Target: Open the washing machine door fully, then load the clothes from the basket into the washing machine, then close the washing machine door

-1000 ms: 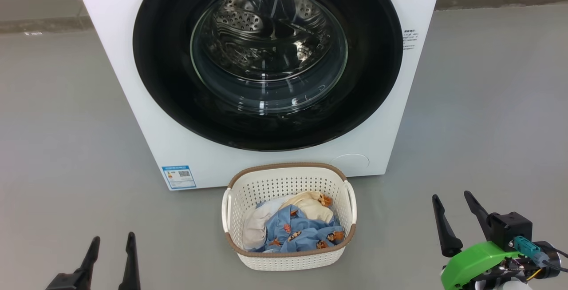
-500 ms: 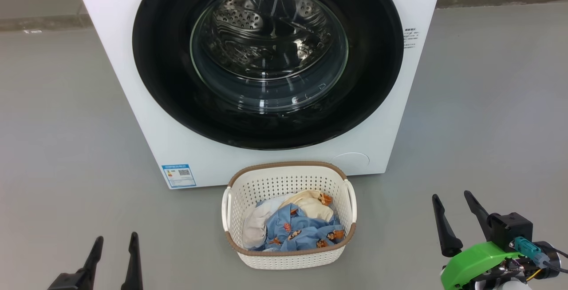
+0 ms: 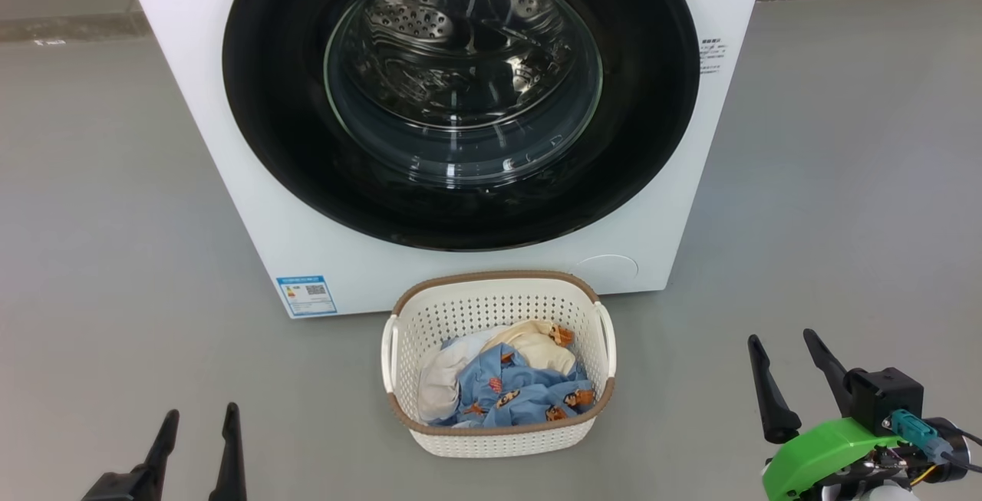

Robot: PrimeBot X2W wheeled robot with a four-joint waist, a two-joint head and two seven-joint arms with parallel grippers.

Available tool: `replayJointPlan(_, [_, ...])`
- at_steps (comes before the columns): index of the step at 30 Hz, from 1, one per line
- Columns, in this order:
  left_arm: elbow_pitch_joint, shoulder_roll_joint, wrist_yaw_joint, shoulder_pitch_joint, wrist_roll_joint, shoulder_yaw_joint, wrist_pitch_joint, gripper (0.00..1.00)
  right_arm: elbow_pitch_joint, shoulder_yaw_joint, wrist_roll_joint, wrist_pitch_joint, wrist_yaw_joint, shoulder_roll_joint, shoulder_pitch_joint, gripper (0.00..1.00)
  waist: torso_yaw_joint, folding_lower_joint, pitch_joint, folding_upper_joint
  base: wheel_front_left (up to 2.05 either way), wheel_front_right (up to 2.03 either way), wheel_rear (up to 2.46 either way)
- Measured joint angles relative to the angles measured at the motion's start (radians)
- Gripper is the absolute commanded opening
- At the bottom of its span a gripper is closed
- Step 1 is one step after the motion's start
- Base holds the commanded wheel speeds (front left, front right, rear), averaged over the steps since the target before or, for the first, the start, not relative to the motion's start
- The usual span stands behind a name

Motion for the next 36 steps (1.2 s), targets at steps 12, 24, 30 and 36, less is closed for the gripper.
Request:
replayJointPlan(12, [0.004,0.000,-0.002,-0.001,0.001,0.004,0.000,1.00,0.003,-0.005,0.000,-0.005,0.000,0.000,0.000,1.00,-0.002,0.0000,-0.005,0.0000,0.00,0.00,0.00])
replayJointPlan(24, [0.004,0.005,-0.008,-0.001,0.013,0.010,0.000,1.00,0.002,-0.012,0.001,-0.005,0.000,0.000,0.003,1.00,0.005,0.0000,-0.004,0.0000,0.04,0.04,-0.08])
replayJointPlan(30, [0.004,0.006,-0.008,-0.001,0.016,0.018,0.000,1.00,0.001,-0.012,0.001,-0.006,0.000,0.003,0.003,1.00,0.005,0.0000,-0.002,0.0000,0.51,0.51,-1.02])
replayJointPlan(36, [0.004,0.005,-0.008,-0.001,0.015,0.022,0.000,1.00,0.002,-0.016,0.009,-0.007,0.000,0.004,0.003,1.00,0.004,0.0000,-0.001,0.0000,0.98,0.98,-1.96])
